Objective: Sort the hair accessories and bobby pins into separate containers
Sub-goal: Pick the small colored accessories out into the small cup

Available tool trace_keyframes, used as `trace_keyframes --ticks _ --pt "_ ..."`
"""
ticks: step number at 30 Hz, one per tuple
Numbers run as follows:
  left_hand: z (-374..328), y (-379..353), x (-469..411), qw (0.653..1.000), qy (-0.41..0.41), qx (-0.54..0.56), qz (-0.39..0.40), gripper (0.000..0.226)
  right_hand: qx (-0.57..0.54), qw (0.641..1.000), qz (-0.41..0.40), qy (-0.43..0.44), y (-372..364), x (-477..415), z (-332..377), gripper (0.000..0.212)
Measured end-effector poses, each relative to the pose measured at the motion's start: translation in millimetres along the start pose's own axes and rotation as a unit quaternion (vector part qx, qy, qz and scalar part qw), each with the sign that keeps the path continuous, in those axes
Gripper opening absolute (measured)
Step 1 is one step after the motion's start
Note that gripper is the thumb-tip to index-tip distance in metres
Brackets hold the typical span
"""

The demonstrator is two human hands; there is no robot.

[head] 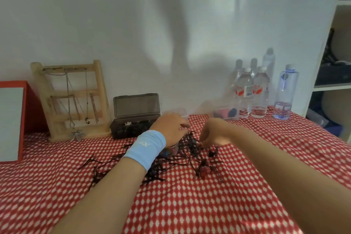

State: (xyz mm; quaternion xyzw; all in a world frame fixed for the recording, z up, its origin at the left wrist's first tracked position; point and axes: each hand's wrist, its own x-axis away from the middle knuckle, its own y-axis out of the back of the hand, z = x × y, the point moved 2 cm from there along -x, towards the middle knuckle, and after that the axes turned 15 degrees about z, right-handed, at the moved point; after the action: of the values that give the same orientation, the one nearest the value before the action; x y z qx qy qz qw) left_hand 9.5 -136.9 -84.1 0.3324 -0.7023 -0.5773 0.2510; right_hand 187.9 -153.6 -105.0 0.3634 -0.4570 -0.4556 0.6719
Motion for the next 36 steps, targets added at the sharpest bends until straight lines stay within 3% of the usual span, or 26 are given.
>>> trace_keyframes --ticks 6,12,25,31,36 --pt "-7 -18 -38 0.992 0.028 -0.092 0.085 0.03 -0.014 1.0 -0.026 0.01 -2 -6 -10 0.01" --pt "-10 -31 -53 0.986 0.047 -0.075 0.14 0.024 -0.045 0.997 -0.05 0.022 4 -14 -16 0.014" --pt "20 11 -18 0.994 0.042 0.103 -0.01 0.015 0.016 0.999 0.006 0.03 0 -25 -3 0.021" --pt "47 6 -1 0.991 0.074 0.112 0.025 0.012 -0.061 0.995 -0.058 0.061 11 -24 15 0.018" --pt "54 4 9 0.987 0.071 0.144 0.024 0.019 -0.108 0.988 -0.041 0.106 11 -27 50 0.014"
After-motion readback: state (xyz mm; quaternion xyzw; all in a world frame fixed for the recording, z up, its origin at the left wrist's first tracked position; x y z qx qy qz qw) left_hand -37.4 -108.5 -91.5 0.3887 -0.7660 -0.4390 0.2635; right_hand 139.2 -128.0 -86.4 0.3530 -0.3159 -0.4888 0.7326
